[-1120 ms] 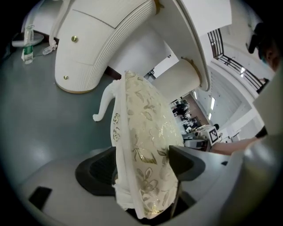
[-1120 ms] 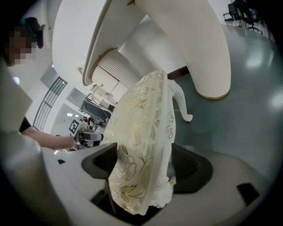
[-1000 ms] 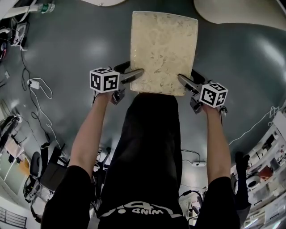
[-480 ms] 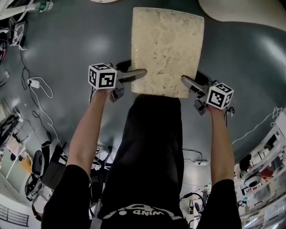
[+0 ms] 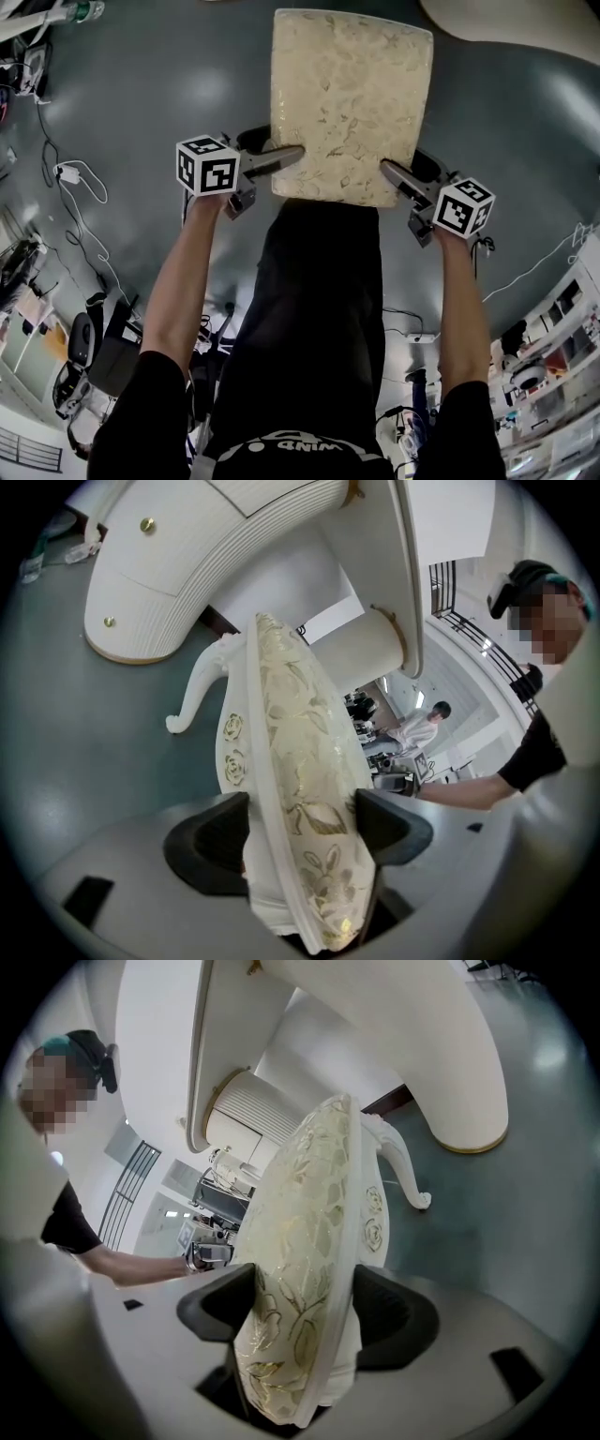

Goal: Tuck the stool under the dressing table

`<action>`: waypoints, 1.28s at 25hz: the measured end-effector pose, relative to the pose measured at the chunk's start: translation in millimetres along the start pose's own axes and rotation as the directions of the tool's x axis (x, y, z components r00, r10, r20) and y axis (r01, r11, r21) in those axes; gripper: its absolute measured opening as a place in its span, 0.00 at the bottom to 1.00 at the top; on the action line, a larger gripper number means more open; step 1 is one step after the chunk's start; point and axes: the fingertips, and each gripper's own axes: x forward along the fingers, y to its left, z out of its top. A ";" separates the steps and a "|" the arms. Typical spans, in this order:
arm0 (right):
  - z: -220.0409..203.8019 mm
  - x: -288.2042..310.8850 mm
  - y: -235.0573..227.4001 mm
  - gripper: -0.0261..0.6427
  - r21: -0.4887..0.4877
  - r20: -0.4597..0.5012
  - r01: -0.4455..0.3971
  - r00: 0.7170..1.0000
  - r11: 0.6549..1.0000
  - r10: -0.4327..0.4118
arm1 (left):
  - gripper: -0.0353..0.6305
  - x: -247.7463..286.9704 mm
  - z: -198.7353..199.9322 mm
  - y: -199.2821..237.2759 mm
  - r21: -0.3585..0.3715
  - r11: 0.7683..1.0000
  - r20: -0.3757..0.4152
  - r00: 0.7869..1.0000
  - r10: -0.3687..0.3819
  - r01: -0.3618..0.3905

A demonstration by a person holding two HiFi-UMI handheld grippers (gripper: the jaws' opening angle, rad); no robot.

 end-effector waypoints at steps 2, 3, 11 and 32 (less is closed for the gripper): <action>-0.1 -0.1 0.9 0.56 0.002 0.024 0.011 1.000 1.000 -0.011 | 0.55 -3.1 2.6 -2.4 0.026 0.999 0.014 1.000 0.022 -0.022; 0.0 -0.1 0.5 0.56 0.001 0.039 0.017 0.999 1.000 -0.017 | 0.55 -3.2 3.9 -2.1 0.035 0.999 0.017 0.999 0.030 -0.031; -1.4 0.8 -0.5 0.55 -0.015 0.126 0.033 0.992 0.999 -0.031 | 0.53 -3.9 6.6 -0.8 0.068 0.997 0.041 0.999 0.028 -0.031; 5.9 -2.5 3.7 0.55 -0.120 0.179 0.038 0.984 0.992 -0.016 | 0.53 -9.6 10.2 -8.2 0.135 0.989 0.120 0.991 0.051 -0.067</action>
